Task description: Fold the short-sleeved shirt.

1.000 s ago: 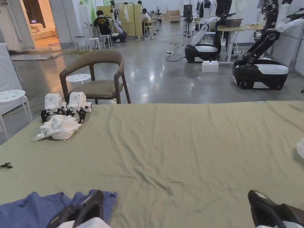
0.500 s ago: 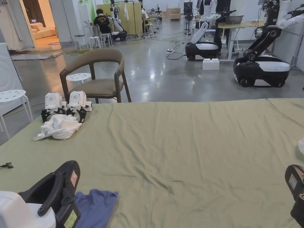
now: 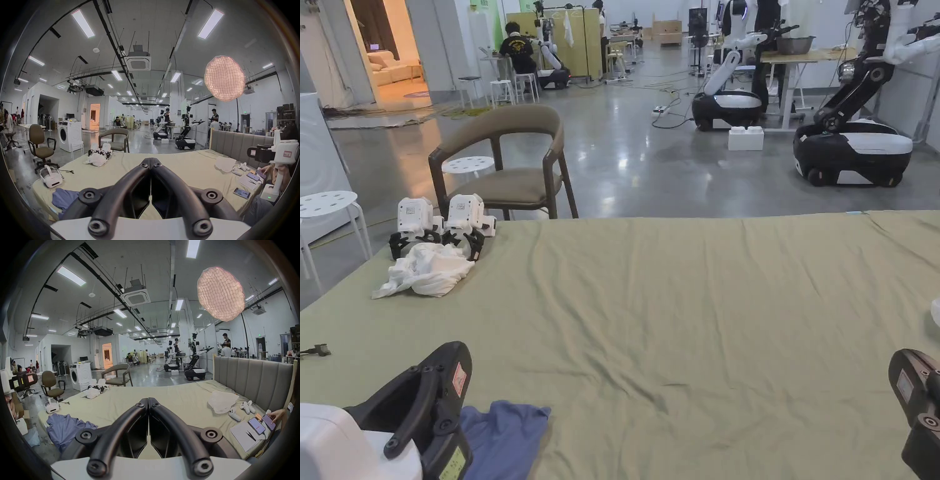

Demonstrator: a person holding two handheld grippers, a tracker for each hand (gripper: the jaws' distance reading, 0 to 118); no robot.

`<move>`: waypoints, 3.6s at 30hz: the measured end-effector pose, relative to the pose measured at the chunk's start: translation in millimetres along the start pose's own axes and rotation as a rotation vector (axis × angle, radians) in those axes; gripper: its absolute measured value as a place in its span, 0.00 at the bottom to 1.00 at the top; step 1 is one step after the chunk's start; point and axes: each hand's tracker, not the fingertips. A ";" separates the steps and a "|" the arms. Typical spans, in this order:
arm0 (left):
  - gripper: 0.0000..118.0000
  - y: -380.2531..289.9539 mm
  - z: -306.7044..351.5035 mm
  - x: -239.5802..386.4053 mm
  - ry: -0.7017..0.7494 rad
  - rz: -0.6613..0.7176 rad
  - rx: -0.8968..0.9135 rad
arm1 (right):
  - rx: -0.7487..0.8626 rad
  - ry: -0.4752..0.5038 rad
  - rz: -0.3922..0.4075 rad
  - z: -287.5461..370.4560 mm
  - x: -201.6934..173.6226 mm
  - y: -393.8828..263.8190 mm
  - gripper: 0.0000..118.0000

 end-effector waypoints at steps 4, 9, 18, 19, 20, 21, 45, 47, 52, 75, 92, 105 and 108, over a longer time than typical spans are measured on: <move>0.00 -1.0 8.1 -10.3 0.042 -0.004 -0.009 | -0.011 0.048 0.009 -9.7 -14.2 -1.6 0.00; 0.00 -1.5 24.7 -32.3 0.135 -0.012 -0.023 | -0.028 0.129 0.007 -26.9 -36.6 -8.7 0.00; 0.21 -28.2 11.6 -72.6 0.216 -0.068 -0.174 | -0.087 0.199 0.000 -44.1 -53.0 -24.5 0.00; 0.34 -35.7 2.6 -81.2 0.209 -0.060 -0.218 | -0.102 0.207 0.003 -45.6 -53.6 -26.9 0.00; 0.43 -43.8 -7.5 -89.8 0.217 -0.053 -0.258 | -0.114 0.209 0.009 -47.3 -54.4 -29.8 0.00; 0.48 -55.1 -20.9 -101.5 0.233 -0.036 -0.303 | -0.129 0.207 0.016 -49.0 -55.3 -33.6 0.00; 0.00 -285.4 -214.9 -208.7 0.331 0.147 -0.951 | -0.458 0.098 -0.024 -55.6 -10.6 -102.3 0.00; 0.00 -280.8 -216.4 -211.8 0.318 0.138 -0.961 | -0.450 0.093 -0.028 -48.9 -6.3 -100.2 0.00; 0.00 -207.1 -211.5 -233.5 0.320 0.433 -0.731 | -0.411 0.062 -0.015 -30.2 13.7 -93.4 0.00; 0.00 -190.4 -334.8 243.3 -0.729 0.051 -0.763 | -0.389 -0.210 -0.135 51.5 103.5 -102.3 0.00; 0.73 -165.4 -215.7 227.6 -0.737 0.001 -0.601 | -0.350 -0.113 -0.090 40.3 85.6 -96.1 0.00; 0.30 -17.1 -29.4 25.1 -0.141 -0.088 -0.065 | -0.124 -0.010 0.030 29.4 34.1 -26.1 0.00; 0.00 -17.5 -0.2 15.2 -0.035 -0.099 -0.069 | -0.107 0.012 -0.005 34.4 30.0 -21.9 0.00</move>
